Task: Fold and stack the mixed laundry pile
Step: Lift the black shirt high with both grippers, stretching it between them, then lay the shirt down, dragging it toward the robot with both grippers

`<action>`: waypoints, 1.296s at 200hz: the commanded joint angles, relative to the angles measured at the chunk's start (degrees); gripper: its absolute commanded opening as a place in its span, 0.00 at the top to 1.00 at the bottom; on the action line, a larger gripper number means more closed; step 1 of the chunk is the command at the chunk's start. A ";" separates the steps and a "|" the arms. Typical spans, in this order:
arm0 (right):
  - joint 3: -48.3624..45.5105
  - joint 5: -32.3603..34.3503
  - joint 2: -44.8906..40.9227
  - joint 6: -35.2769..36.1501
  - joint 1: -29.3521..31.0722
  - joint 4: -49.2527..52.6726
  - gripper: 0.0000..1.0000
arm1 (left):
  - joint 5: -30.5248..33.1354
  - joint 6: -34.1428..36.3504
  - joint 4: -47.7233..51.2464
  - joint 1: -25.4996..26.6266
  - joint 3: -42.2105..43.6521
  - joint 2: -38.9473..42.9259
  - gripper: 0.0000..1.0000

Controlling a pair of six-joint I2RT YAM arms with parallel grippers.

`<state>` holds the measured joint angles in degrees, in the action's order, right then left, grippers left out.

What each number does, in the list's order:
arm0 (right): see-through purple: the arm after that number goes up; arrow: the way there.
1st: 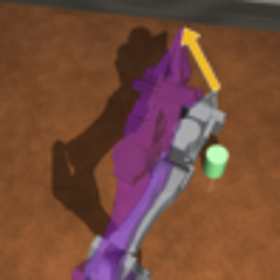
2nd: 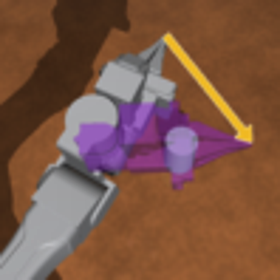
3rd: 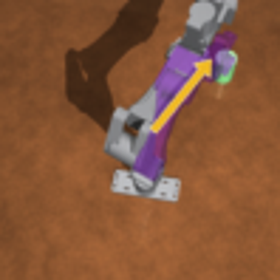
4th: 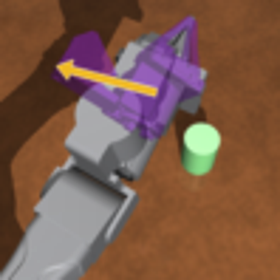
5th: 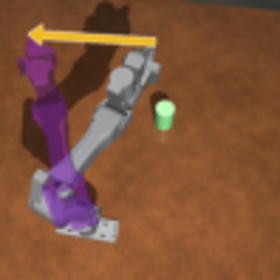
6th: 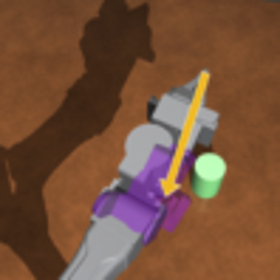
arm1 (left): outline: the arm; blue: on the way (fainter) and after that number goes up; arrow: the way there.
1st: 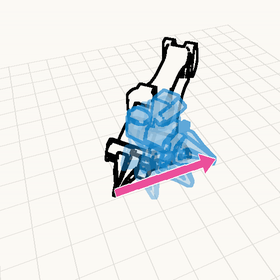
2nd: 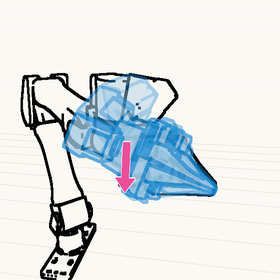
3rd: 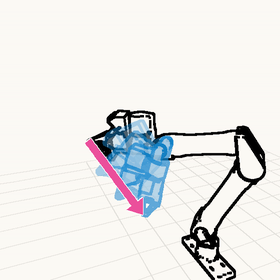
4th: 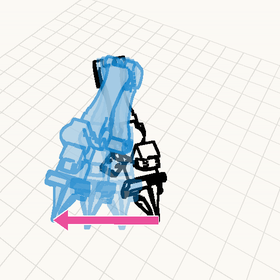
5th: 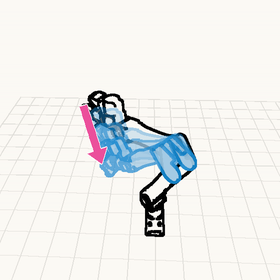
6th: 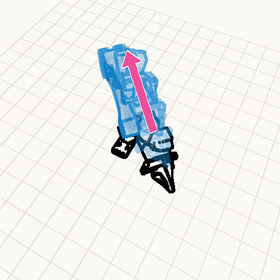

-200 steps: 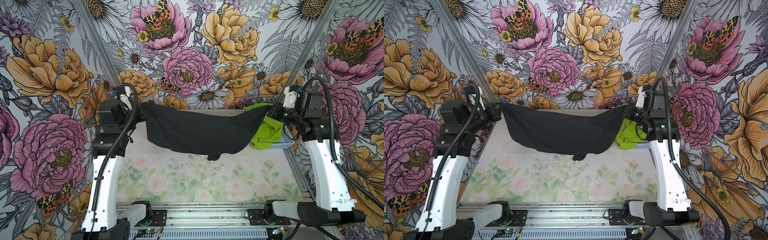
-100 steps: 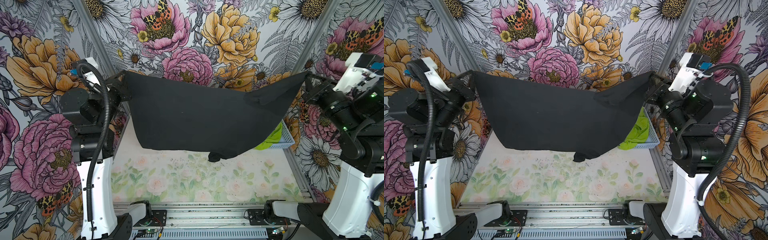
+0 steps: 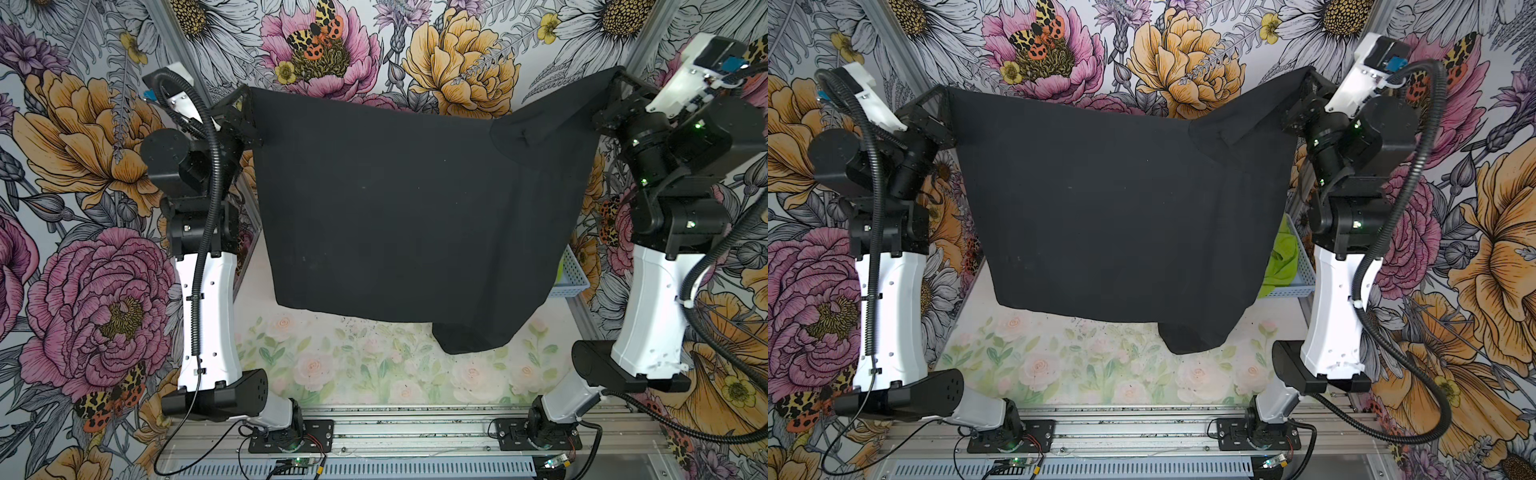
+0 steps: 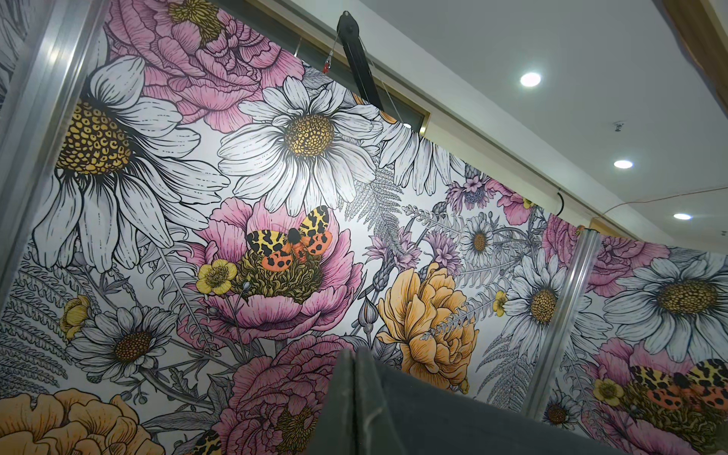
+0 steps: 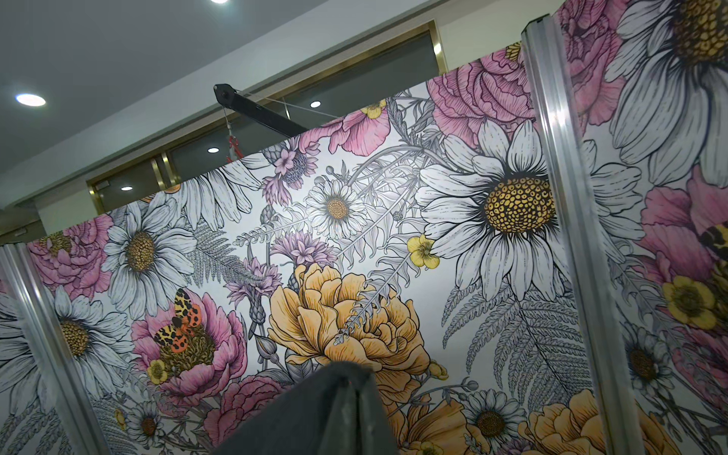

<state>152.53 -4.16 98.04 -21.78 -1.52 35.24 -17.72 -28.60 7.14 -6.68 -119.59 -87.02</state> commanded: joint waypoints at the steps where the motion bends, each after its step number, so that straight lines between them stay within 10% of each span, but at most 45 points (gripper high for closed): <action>1: 1.32 1.10 3.12 1.02 -1.29 -9.40 1.00 | -0.11 -1.07 -6.02 -0.90 -2.00 -3.50 1.00; 106: 6.33 -8.86 10.96 -3.88 -6.33 -20.32 1.00 | -3.83 -1.06 -9.08 -3.27 -15.85 -15.27 1.00; 140: -9.52 -17.92 1.94 -2.66 -7.36 -19.40 1.00 | -9.62 -4.24 -17.35 -6.46 7.51 -4.21 1.00; 182: -52.18 -26.26 -20.53 0.25 -7.01 -24.04 1.00 | -19.42 -5.78 -25.85 -9.89 43.43 13.36 1.00; 226: -88.68 -30.25 -42.18 -2.13 -6.22 -24.09 1.00 | -21.98 -2.44 -19.61 -11.75 71.67 31.42 1.00; 259: -104.50 -30.20 -52.12 -5.67 -6.27 -18.80 1.00 | -22.49 3.66 -3.93 -12.04 77.57 37.47 1.00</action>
<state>54.30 -33.06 51.75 -24.53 -8.05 14.94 -38.26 -30.46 -5.61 -18.20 -43.35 -52.95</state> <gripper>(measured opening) 0.044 0.046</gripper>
